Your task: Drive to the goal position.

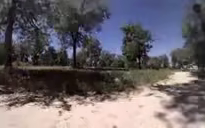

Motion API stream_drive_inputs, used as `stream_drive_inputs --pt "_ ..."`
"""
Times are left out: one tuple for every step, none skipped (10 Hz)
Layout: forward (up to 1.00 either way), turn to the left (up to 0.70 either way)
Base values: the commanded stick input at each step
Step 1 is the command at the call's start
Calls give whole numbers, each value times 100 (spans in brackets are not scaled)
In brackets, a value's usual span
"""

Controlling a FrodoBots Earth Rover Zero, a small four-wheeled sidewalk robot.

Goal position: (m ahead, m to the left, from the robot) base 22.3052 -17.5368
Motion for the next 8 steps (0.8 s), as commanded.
stream_drive_inputs --pt "0 -85" --pt "0 -85" --pt "6 -81" --pt "67 -45" --pt "85 -34" --pt "85 -34" --pt "85 -34" --pt "85 -34"
